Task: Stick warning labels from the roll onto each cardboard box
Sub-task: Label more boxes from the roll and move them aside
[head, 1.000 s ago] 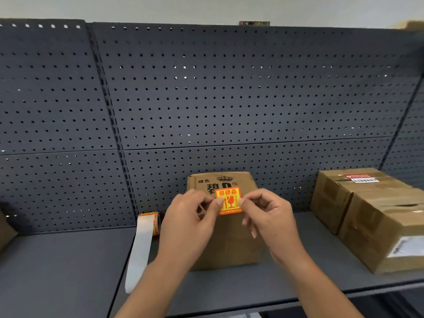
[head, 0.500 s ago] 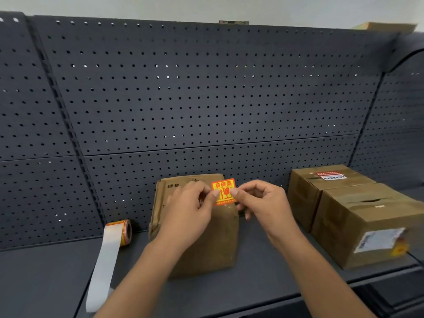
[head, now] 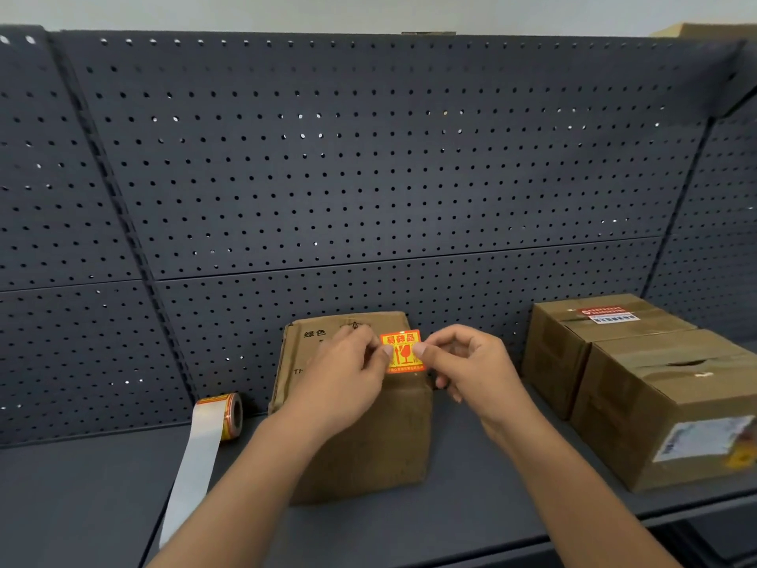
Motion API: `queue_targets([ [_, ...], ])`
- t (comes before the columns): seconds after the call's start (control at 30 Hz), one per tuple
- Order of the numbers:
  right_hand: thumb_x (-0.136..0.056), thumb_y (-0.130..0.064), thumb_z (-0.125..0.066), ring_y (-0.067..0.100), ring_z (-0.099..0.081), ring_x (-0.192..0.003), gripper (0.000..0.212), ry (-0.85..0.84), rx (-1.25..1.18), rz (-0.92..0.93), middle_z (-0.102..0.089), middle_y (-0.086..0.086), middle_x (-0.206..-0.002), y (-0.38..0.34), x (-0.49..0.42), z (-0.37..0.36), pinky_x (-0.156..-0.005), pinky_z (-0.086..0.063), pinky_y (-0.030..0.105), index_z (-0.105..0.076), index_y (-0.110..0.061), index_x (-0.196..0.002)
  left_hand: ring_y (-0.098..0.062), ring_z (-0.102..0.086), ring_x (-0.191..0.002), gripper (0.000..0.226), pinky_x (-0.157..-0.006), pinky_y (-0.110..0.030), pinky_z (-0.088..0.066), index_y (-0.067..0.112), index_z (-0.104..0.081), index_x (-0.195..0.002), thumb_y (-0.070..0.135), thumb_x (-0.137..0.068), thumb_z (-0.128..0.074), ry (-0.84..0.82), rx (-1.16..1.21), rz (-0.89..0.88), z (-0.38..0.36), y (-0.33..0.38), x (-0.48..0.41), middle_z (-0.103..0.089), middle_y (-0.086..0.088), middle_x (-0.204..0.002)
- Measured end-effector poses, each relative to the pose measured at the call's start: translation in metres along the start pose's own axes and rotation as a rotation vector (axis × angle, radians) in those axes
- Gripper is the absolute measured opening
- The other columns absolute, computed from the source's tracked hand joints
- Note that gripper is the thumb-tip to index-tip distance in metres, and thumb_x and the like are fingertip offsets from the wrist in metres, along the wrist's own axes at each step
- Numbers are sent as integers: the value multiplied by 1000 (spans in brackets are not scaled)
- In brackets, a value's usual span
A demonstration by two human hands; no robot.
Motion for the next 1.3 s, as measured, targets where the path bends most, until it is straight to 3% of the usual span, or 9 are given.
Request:
queue_targets([
  [0.23,-94,-25,-75,0,-57,-65,12,12,130,88,-69,1,-79,0,0,-2,-55,-45,14,-73,-15,-88,-15,-52,-103,18,-92,-43,-52,34,-56,-99,49,-106,-47,-24,-12,11,0,1,-1,-52,16,-100],
  [0.37,-97,-25,-72,0,-61,-67,13,-17,147,31,-73,8,-89,5,-1,-4,-56,-49,15,-71,-12,-93,-15,-50,-109,19,-97,-42,-49,34,-57,-99,49,-106,-47,-57,-2,24,1,0,-3,-51,16,-103],
  [0.53,-94,-28,-76,19,-70,-83,14,-7,262,11,-74,5,-88,14,-4,-7,-73,-59,32,-73,-16,-90,-13,-44,-119,19,-103,-41,-46,33,-59,-105,49,-105,-49,-84,-91,23,-2,-4,-4,-51,14,-117],
  [0.7,-94,-29,-76,10,-63,-77,14,4,314,-1,-71,1,-85,20,-4,-7,-70,-53,28,-71,-17,-88,-12,-44,-118,19,-104,-38,-45,36,-62,-106,51,-103,-52,-45,-121,2,-5,-9,-3,-52,14,-117],
  [1.3,-92,-30,-76,9,-60,-76,15,33,356,5,-68,0,-84,26,-3,-10,-70,-52,29,-71,-18,-86,-12,-43,-112,14,-99,-37,-47,39,-55,-100,53,-100,-52,44,-189,-44,-12,-8,1,-49,14,-111],
])
Point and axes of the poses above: each hand's wrist, its own x-axis away from the middle knuckle, its own z-axis out of the back of the hand, y = z × x, the point moved 4 cm from there along -x, towards the middle knuckle
